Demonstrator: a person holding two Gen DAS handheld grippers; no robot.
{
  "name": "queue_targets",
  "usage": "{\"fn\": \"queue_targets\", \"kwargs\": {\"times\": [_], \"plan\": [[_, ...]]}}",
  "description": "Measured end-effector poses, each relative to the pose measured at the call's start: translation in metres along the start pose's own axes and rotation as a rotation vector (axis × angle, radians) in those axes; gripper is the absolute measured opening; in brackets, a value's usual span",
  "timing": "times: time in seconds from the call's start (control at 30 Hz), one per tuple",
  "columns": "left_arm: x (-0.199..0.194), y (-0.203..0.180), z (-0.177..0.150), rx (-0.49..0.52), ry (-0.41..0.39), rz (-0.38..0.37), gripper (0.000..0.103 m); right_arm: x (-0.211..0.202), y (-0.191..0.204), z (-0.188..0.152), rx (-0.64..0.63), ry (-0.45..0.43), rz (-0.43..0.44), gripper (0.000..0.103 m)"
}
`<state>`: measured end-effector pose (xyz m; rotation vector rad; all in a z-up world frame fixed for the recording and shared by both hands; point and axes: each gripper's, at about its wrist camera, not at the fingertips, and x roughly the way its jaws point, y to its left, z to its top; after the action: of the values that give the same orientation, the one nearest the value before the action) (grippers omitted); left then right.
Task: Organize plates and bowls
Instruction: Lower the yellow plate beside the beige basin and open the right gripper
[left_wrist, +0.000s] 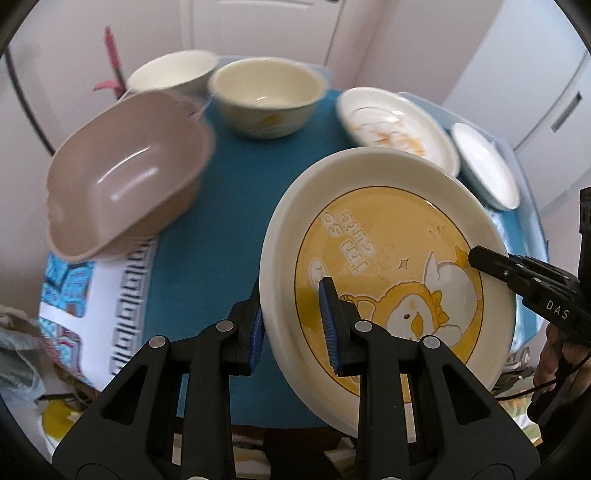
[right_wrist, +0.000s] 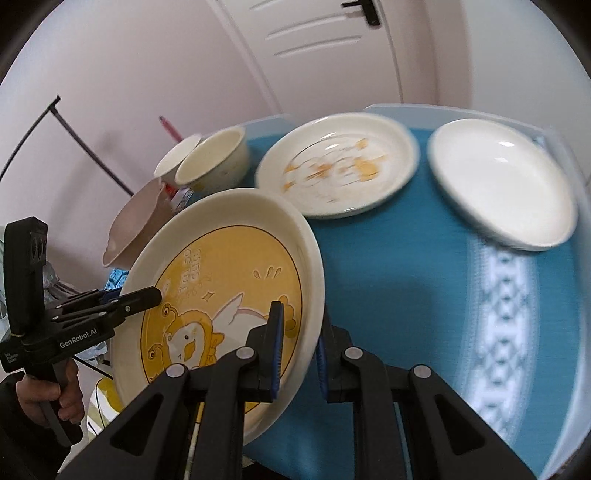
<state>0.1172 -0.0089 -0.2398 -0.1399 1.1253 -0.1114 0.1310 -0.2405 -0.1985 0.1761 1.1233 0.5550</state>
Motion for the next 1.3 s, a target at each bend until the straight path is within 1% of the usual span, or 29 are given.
{"fn": "queue_targets", "kwargs": {"times": [0.07,0.13,0.27,0.4,0.47,0.6,0.77,0.8,0.97,1.0,1.03,1.07,1.1,1.13,1.2,1.23,1.27,1.3], "plan": [[0.000,0.015,0.006,-0.003,0.008,0.003,0.024,0.014,0.016,0.000,-0.002,0.014,0.008,0.015],[0.003,0.030,0.005,-0.005,0.014,0.005,0.024,0.028,0.029,0.000,-0.008,0.026,0.012,0.015],[0.011,0.057,0.002,-0.003,0.029,0.000,0.024,0.041,0.039,-0.001,-0.014,0.030,0.010,0.015],[0.018,0.071,0.004,-0.004,0.033,-0.027,0.024,0.049,0.047,-0.001,-0.020,0.018,-0.009,0.015],[0.027,0.070,0.008,0.002,0.035,-0.033,0.024,0.051,0.045,-0.001,-0.014,0.018,-0.007,0.015],[0.026,0.068,0.009,0.033,0.017,-0.030,0.024,0.057,0.044,-0.001,-0.012,0.026,-0.028,0.015],[0.025,0.069,0.008,0.040,0.012,-0.036,0.024,0.057,0.045,-0.002,-0.001,0.028,-0.029,0.015],[0.026,0.069,0.008,0.039,0.016,-0.031,0.024,0.057,0.045,-0.002,0.012,0.032,-0.048,0.015],[0.033,0.062,0.014,0.034,0.024,0.006,0.024,0.056,0.047,0.000,0.048,0.026,-0.080,0.015],[0.033,0.063,0.014,0.033,0.022,0.011,0.025,0.054,0.047,0.000,0.053,0.014,-0.081,0.018],[0.034,0.063,0.014,0.028,0.021,0.013,0.025,0.051,0.047,0.000,0.055,-0.002,-0.081,0.029],[0.034,0.062,0.014,0.022,0.020,0.012,0.025,0.051,0.048,0.000,0.053,-0.008,-0.082,0.050],[0.034,0.062,0.013,0.016,0.021,0.007,0.025,0.050,0.048,0.000,0.048,-0.012,-0.082,0.059],[0.034,0.062,0.012,0.012,0.022,0.009,0.026,0.049,0.048,0.000,0.044,-0.014,-0.078,0.065],[0.033,0.059,0.010,0.011,0.027,0.028,0.031,0.046,0.046,-0.002,0.050,-0.017,-0.065,0.065],[0.032,0.057,0.008,0.012,0.029,0.040,0.044,0.044,0.046,-0.003,0.053,-0.020,-0.063,0.065],[0.031,0.057,0.006,0.011,0.027,0.044,0.069,0.043,0.046,-0.004,0.054,-0.023,-0.060,0.065],[0.029,0.056,0.005,0.006,0.019,0.049,0.082,0.041,0.047,-0.005,0.055,-0.023,-0.056,0.065]]}}
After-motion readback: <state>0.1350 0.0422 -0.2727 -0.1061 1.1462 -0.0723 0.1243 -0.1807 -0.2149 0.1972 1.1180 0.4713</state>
